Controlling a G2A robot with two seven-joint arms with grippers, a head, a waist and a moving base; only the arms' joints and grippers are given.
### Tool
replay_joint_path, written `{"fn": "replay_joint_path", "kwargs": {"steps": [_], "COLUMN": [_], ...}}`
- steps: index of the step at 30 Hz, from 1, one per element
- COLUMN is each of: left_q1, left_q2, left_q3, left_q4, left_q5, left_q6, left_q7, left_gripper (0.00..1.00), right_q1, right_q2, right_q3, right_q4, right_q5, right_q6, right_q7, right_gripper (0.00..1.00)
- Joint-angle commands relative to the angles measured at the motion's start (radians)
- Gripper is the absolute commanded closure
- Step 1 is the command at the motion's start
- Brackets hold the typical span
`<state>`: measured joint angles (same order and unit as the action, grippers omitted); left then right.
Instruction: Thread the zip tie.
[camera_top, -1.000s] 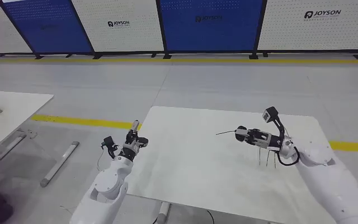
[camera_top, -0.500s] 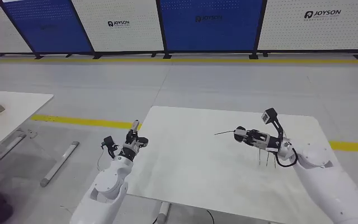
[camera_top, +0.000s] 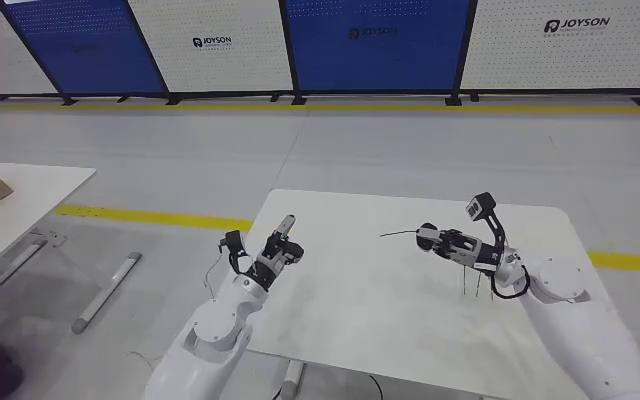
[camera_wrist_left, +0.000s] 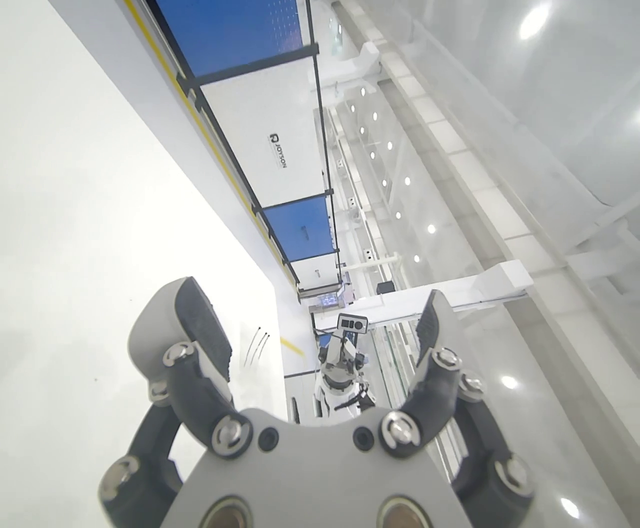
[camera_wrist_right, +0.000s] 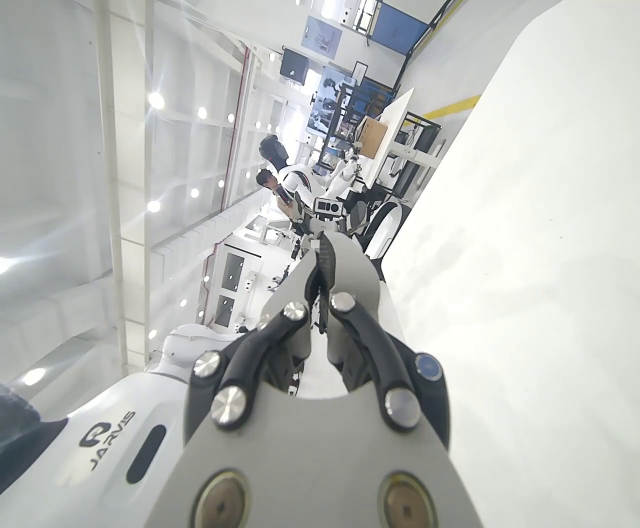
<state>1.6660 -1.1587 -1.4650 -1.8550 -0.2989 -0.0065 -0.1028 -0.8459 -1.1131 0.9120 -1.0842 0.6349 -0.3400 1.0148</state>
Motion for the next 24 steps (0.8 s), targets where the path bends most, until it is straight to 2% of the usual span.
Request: {"fn": "replay_joint_path", "kwargs": {"steps": [1,6,7,8,11,15,17,19,24], "left_q1": [0.001,-0.004,-0.008,-0.011,-0.021,-0.042,-0.046,-0.045,-0.045], "left_q2": [0.0,0.0,0.0,0.001,0.0,-0.003,-0.005,-0.009,-0.009], "left_q3": [-0.001,0.004,0.009,0.027,0.076,0.139,0.155,0.165,0.165], "left_q4": [0.0,-0.003,-0.003,-0.004,0.013,0.051,0.065,0.071,0.071], "left_q5": [0.001,0.009,0.037,0.107,0.201,0.305,0.347,0.365,0.365], "left_q6": [-0.001,-0.006,-0.015,-0.042,-0.066,-0.121,-0.148,-0.167,-0.167], "left_q7": [0.003,0.0,-0.004,-0.011,-0.023,-0.041,-0.015,0.044,0.044], "left_gripper": [0.0,0.0,0.0,0.0,0.0,0.0,0.0,0.0,0.0], "right_q1": [0.0,-0.002,-0.01,-0.019,-0.034,-0.035,-0.025,-0.019,-0.019], "right_q2": [0.0,0.0,-0.001,-0.001,-0.007,-0.032,-0.043,-0.048,-0.048], "right_q3": [0.0,0.001,0.003,0.008,0.007,-0.031,-0.046,-0.051,-0.051], "right_q4": [0.0,-0.002,-0.014,-0.029,-0.057,-0.055,-0.026,-0.01,-0.01], "right_q5": [0.0,0.0,-0.002,0.001,-0.014,-0.084,-0.095,-0.095,-0.095], "right_q6": [0.0,0.0,0.0,0.0,0.0,0.0,0.0,0.0,0.0], "right_q7": [0.0,-0.006,-0.023,-0.033,-0.049,-0.102,-0.103,-0.105,-0.105], "right_gripper": [1.0,1.0,1.0,1.0,1.0,1.0,1.0,1.0,1.0]}}
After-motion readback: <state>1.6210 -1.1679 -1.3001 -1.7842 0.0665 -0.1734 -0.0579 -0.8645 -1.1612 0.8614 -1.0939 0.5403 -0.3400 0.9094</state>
